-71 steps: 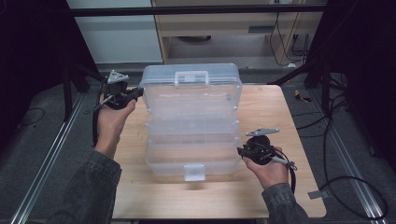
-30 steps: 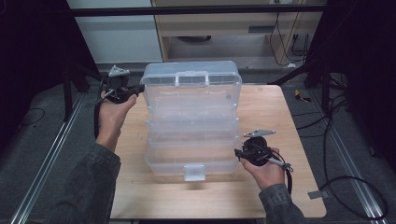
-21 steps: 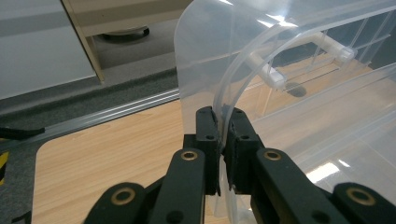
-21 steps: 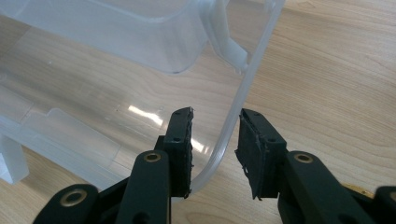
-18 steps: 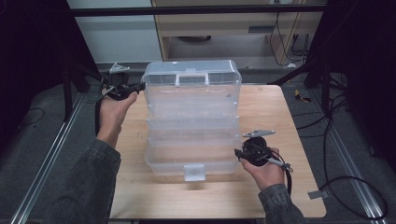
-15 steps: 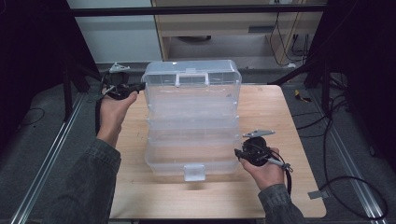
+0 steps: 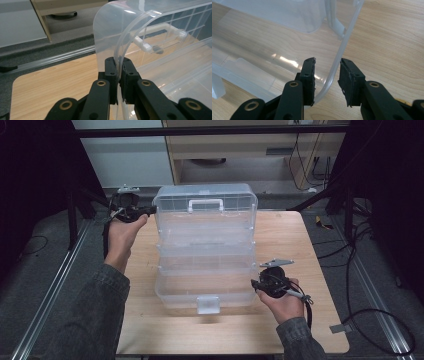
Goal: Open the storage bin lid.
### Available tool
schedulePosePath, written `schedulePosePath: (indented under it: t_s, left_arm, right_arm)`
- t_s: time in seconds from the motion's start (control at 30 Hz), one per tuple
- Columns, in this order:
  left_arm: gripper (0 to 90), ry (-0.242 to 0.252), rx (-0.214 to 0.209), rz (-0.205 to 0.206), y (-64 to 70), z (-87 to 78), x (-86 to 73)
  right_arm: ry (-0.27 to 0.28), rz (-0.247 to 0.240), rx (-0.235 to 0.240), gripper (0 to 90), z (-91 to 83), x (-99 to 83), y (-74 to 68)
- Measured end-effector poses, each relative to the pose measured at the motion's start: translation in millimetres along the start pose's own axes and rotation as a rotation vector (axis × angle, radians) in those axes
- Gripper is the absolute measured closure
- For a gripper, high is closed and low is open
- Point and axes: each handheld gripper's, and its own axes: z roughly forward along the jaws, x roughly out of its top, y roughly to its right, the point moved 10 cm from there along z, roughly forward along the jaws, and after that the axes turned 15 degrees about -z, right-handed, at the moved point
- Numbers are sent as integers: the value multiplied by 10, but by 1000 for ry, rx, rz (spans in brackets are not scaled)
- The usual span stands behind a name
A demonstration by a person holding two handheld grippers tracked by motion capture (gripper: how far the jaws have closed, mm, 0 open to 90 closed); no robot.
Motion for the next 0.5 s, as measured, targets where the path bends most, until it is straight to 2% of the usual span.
schedulePosePath:
  t_s: [0.5]
  left_arm:
    - [848, -4, -8, -21, -38, 96, 41]
  right_arm:
    - [0, -6, -6, 654, 1, 0, -3]
